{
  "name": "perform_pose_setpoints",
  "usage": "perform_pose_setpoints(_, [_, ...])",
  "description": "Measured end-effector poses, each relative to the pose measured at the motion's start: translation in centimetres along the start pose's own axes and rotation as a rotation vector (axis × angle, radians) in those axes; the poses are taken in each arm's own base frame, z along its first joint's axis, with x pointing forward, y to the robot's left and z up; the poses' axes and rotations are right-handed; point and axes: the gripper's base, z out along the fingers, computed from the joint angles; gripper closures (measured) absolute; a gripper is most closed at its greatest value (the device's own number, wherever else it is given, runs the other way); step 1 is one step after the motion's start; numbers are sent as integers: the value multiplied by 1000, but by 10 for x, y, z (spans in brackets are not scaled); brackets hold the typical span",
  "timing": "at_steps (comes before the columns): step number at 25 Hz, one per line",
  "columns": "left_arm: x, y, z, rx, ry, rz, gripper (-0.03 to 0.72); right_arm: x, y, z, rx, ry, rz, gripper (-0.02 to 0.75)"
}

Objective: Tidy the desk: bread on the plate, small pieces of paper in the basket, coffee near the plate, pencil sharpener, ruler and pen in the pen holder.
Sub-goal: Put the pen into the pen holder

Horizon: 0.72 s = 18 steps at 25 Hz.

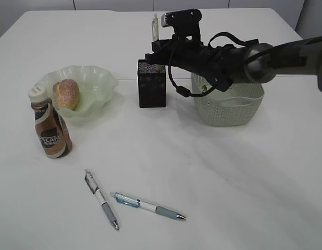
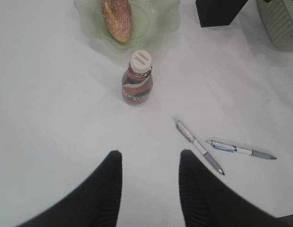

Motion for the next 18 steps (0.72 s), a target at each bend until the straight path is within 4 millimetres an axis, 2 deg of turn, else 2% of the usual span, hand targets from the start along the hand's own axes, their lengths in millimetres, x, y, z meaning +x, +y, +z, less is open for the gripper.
perform_pose_setpoints(8, [0, 0, 0, 0, 0, 0, 398, 2, 1, 0, -15, 27, 49, 403])
perform_pose_setpoints(14, [0, 2, 0, -19, -4, 6, 398, 4, 1, 0, -9, 56, 84, 374])
perform_pose_setpoints(18, [0, 2, 0, -25, -5, 8, 398, -11, -1, -7, 29, 89, 82, 374])
